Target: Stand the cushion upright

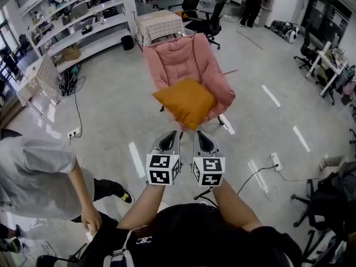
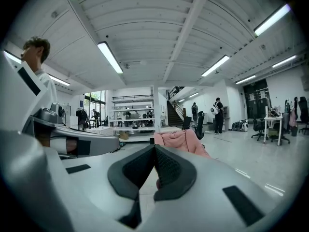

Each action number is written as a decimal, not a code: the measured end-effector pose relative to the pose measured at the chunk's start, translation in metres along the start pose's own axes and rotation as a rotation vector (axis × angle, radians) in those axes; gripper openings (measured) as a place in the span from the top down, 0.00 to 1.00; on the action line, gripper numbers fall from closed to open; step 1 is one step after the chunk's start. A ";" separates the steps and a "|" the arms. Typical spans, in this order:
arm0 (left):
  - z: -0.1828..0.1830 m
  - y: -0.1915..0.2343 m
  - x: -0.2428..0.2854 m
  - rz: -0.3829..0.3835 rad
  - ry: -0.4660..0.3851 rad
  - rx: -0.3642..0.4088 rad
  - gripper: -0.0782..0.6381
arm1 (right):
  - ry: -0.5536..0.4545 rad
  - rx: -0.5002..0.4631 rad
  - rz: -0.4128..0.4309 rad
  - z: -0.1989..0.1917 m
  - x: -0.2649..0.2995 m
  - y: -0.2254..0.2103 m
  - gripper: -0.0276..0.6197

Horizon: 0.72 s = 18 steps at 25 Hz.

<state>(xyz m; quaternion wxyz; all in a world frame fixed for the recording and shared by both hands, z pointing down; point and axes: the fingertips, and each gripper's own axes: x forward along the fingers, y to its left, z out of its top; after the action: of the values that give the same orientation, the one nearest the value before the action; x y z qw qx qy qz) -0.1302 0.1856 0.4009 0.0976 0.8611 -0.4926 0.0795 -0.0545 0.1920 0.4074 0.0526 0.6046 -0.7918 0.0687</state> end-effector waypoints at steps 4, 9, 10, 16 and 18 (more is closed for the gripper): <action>-0.003 0.001 0.001 0.002 0.008 0.001 0.90 | 0.004 0.007 -0.004 -0.002 0.000 -0.002 0.97; -0.001 -0.012 0.008 0.001 0.017 0.004 0.90 | 0.005 0.002 0.000 -0.002 -0.005 -0.013 0.97; -0.002 -0.016 0.010 0.001 0.020 0.006 0.90 | 0.004 0.002 0.000 -0.002 -0.006 -0.017 0.97; -0.005 -0.045 0.034 -0.002 0.033 0.017 0.90 | -0.004 0.020 0.001 -0.005 -0.010 -0.054 0.97; -0.005 -0.056 0.044 0.001 0.033 0.015 0.90 | -0.008 0.020 0.009 -0.005 -0.011 -0.069 0.97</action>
<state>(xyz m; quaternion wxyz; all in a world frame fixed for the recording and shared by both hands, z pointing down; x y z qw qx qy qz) -0.0593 0.1779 0.4109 0.0991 0.8600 -0.4910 0.0975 0.0146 0.1855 0.4137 0.0432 0.6019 -0.7939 0.0743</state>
